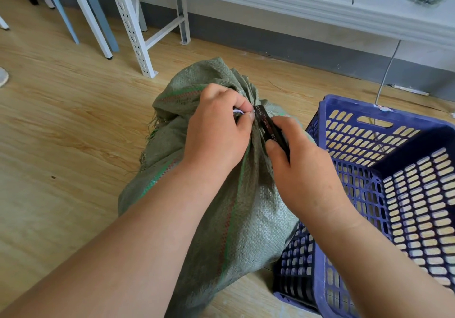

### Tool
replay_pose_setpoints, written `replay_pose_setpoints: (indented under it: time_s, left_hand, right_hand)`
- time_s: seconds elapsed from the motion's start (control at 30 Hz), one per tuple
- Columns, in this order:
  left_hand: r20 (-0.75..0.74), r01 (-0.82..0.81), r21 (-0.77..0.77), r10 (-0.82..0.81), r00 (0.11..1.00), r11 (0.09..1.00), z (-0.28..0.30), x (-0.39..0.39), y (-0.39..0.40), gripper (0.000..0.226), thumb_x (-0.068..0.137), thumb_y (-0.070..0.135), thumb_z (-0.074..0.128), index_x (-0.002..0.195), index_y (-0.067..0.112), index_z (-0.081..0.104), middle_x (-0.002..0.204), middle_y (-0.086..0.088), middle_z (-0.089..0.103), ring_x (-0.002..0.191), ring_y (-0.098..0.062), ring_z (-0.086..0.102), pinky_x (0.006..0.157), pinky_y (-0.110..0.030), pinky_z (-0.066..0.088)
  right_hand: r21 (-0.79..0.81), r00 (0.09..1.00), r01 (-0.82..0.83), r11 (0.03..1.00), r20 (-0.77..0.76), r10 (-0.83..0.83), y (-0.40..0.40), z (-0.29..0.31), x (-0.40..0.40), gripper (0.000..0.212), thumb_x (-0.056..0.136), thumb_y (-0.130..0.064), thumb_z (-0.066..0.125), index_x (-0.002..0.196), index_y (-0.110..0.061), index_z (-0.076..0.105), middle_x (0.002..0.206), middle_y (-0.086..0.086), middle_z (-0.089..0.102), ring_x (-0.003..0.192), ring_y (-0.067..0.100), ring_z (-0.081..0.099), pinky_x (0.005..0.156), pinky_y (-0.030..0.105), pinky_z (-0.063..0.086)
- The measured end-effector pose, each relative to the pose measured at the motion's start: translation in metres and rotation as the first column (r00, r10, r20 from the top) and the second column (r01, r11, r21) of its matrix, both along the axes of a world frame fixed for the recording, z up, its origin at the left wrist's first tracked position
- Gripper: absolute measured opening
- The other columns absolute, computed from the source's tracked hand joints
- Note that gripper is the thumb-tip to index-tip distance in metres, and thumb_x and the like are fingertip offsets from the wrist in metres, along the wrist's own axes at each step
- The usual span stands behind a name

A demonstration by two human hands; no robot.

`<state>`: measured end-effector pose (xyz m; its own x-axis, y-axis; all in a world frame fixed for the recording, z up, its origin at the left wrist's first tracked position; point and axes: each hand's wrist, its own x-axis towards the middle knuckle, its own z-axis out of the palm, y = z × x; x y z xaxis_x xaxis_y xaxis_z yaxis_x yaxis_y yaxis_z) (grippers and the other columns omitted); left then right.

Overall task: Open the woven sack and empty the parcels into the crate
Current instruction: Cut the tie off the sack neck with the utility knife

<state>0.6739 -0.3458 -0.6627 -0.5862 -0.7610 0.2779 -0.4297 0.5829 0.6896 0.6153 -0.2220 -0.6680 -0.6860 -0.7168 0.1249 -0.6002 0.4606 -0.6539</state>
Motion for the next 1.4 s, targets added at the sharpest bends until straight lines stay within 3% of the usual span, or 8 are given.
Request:
replay_pose_setpoints:
  time_s: [0.6, 0.8, 0.93, 1.17, 1.33, 1.4]
  left_hand:
    - [0.017, 0.021, -0.038, -0.021, 1.000, 0.999, 0.0002, 0.0000, 0.0016, 0.002, 0.089, 0.025, 0.063, 0.088, 0.025, 0.064, 0.109, 0.011, 0.047, 0.080, -0.004, 0.045, 0.079, -0.023, 0.043]
    - [0.009, -0.005, -0.018, 0.006, 1.000, 1.000, 0.0009, 0.0028, -0.0043, 0.002, 0.088, 0.025, 0.064, 0.089, 0.025, 0.065, 0.105, 0.013, 0.043, 0.080, -0.007, 0.048, 0.079, -0.026, 0.044]
    - [0.001, 0.022, -0.037, -0.022, 1.000, 0.999, 0.0002, 0.0020, -0.0017, 0.002, 0.089, 0.023, 0.063, 0.088, 0.023, 0.065, 0.105, 0.012, 0.043, 0.079, -0.006, 0.047, 0.079, -0.027, 0.046]
    - [0.004, 0.033, -0.046, -0.033, 0.999, 0.998, -0.0002, 0.0014, 0.0014, 0.002, 0.089, 0.024, 0.063, 0.088, 0.023, 0.065, 0.105, 0.013, 0.043, 0.079, -0.006, 0.046, 0.077, -0.025, 0.043]
    - [-0.030, -0.001, -0.010, 0.000, 1.000, 1.000, -0.0007, 0.0026, -0.0053, 0.002, 0.088, 0.024, 0.065, 0.086, 0.024, 0.065, 0.104, 0.013, 0.044, 0.078, -0.006, 0.048, 0.080, -0.027, 0.045]
    - [-0.034, 0.002, 0.004, -0.002, 0.999, 1.000, -0.0008, 0.0027, -0.0062, 0.003, 0.088, 0.024, 0.065, 0.085, 0.026, 0.065, 0.104, 0.013, 0.045, 0.080, -0.006, 0.048, 0.080, -0.026, 0.044]
  right_hand:
    - [-0.003, 0.999, 0.026, 1.000, -0.030, -0.026, -0.0058, -0.0017, 0.0045, 0.030, 0.099, -0.025, 0.045, 0.129, -0.030, 0.045, 0.099, 0.002, 0.068, 0.088, 0.030, 0.063, 0.071, 0.040, 0.050]
    - [0.016, 1.000, 0.001, 1.000, -0.025, -0.001, -0.0052, -0.0029, 0.0070, 0.032, 0.100, -0.026, 0.045, 0.131, -0.031, 0.044, 0.100, 0.001, 0.068, 0.089, 0.028, 0.063, 0.065, 0.032, 0.041]
    - [-0.004, 1.000, 0.004, 1.000, -0.012, -0.004, -0.0075, -0.0023, 0.0045, 0.031, 0.099, -0.025, 0.045, 0.130, -0.030, 0.046, 0.091, -0.004, 0.061, 0.089, 0.027, 0.063, 0.071, 0.036, 0.048]
    - [-0.010, 1.000, 0.013, 1.000, 0.001, -0.013, -0.0056, -0.0004, 0.0023, 0.031, 0.099, -0.025, 0.047, 0.130, -0.031, 0.047, 0.089, -0.007, 0.057, 0.092, 0.027, 0.062, 0.070, 0.032, 0.043]
    - [0.028, 0.999, -0.012, 1.000, 0.043, 0.011, -0.0034, 0.0025, 0.0025, 0.030, 0.099, -0.029, 0.047, 0.127, -0.035, 0.047, 0.086, -0.007, 0.062, 0.084, 0.023, 0.063, 0.067, 0.029, 0.042]
    - [-0.011, 0.982, 0.003, 1.000, 0.191, 0.000, -0.0009, 0.0058, 0.0010, 0.028, 0.098, -0.030, 0.049, 0.126, -0.035, 0.046, 0.080, -0.002, 0.065, 0.066, 0.020, 0.065, 0.060, 0.033, 0.052]
